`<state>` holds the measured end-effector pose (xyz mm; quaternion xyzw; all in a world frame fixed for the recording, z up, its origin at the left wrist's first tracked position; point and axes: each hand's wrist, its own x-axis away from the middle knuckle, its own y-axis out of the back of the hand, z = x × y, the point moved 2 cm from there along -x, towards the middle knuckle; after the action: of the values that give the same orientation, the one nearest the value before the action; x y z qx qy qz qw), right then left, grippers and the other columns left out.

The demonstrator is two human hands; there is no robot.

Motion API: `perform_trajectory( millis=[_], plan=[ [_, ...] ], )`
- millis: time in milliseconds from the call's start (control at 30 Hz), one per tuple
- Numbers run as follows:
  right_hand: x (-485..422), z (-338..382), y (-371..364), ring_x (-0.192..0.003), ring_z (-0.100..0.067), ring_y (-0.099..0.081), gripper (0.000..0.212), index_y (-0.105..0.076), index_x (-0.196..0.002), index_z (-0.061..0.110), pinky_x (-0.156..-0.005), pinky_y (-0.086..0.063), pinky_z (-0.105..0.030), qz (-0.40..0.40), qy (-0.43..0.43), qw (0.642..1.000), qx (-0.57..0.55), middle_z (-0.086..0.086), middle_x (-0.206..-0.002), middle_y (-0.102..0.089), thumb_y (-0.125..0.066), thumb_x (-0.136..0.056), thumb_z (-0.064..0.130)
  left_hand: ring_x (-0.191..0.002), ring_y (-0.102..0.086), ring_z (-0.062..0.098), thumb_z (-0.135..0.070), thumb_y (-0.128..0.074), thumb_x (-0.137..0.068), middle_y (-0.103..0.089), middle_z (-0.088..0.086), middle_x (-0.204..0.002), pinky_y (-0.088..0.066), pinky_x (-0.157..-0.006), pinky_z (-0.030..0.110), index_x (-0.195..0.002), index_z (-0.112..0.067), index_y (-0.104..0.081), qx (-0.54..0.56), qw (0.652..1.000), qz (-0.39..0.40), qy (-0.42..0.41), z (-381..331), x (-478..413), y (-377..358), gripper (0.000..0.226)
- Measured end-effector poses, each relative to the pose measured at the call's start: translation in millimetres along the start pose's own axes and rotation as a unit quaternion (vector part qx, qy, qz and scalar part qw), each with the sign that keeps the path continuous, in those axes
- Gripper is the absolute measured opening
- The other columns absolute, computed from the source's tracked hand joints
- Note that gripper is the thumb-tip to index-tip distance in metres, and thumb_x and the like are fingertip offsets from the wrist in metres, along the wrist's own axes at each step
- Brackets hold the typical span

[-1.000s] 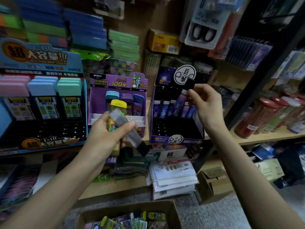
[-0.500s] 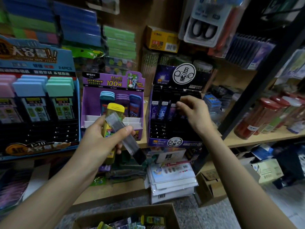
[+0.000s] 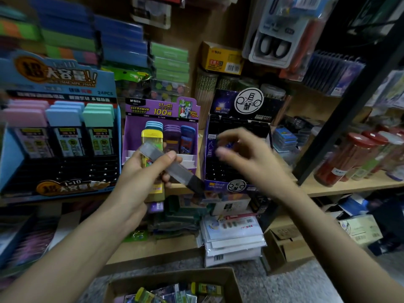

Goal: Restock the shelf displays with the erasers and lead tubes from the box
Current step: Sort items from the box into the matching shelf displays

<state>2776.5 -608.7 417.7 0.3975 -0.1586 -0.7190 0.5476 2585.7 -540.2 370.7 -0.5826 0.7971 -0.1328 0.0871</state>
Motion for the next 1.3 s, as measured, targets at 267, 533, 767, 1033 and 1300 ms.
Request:
perform_trajectory(
  millis=[267,533,767,1033,1300],
  plan=[
    [37.3,15.6,-55.6,-0.077,-0.026,-0.059,0.029,-0.053,-0.112,0.026,-0.072,-0.052,-0.039,0.025,-0.048,0.996,-0.076,-0.001,-0.097,-0.062,-0.066,-0.086,0.022,-0.044,-0.049,0.001,-0.022,-0.065,-0.083,-0.072,-0.005,-0.07,-0.047,-0.044,0.016,-0.095,-0.017,-0.06,0.049,0.998,-0.005,0.025,-0.2,11.7,-11.4,0.014],
    [30.4,10.1,-11.7,-0.055,-0.006,-0.055,0.016,-0.067,-0.081,0.015,-0.053,-0.044,-0.02,-0.039,-0.043,0.982,-0.179,0.005,-0.062,-0.062,-0.061,-0.086,0.03,-0.048,-0.053,0.002,-0.034,-0.074,-0.068,-0.064,-0.011,-0.06,-0.047,-0.045,0.018,-0.094,-0.02,-0.06,-0.066,0.995,-0.019,-0.078,-10.2,9.2,-3.4,0.033],
    [19.5,-2.5,1.1,-0.05,-0.007,-0.05,0.021,-0.061,-0.08,0.002,-0.047,-0.042,-0.016,-0.068,-0.128,0.942,-0.301,0.0,-0.058,-0.058,-0.062,-0.085,0.022,-0.049,-0.054,0.001,-0.013,-0.069,-0.081,-0.069,-0.009,-0.069,-0.045,-0.046,0.017,-0.093,-0.021,-0.057,-0.157,0.98,0.083,-0.091,9.2,14.1,-17.7,0.019],
    [-3.1,-47.7,74.5,-0.057,-0.013,-0.055,0.02,-0.064,-0.084,0.001,-0.057,-0.046,-0.028,-0.164,-0.077,0.982,-0.05,-0.006,-0.065,-0.061,-0.061,-0.09,0.02,-0.047,-0.049,0.005,-0.018,-0.054,-0.093,-0.072,-0.004,-0.077,-0.046,-0.043,0.02,-0.096,-0.014,-0.056,-0.122,0.985,0.08,-0.09,8.8,1.7,-18.3,0.005],
    [-13.8,-82.4,48.7,-0.075,-0.031,-0.057,0.022,-0.058,-0.089,-0.005,-0.071,-0.044,-0.042,-0.109,-0.068,0.987,0.098,-0.019,-0.081,-0.06,-0.055,-0.094,0.016,-0.048,-0.052,0.004,-0.022,-0.055,-0.091,-0.071,-0.003,-0.077,-0.046,-0.044,0.018,-0.095,-0.02,-0.057,-0.127,0.986,0.071,-0.076,14.1,-1.6,-9.7,0.005]
  ],
)
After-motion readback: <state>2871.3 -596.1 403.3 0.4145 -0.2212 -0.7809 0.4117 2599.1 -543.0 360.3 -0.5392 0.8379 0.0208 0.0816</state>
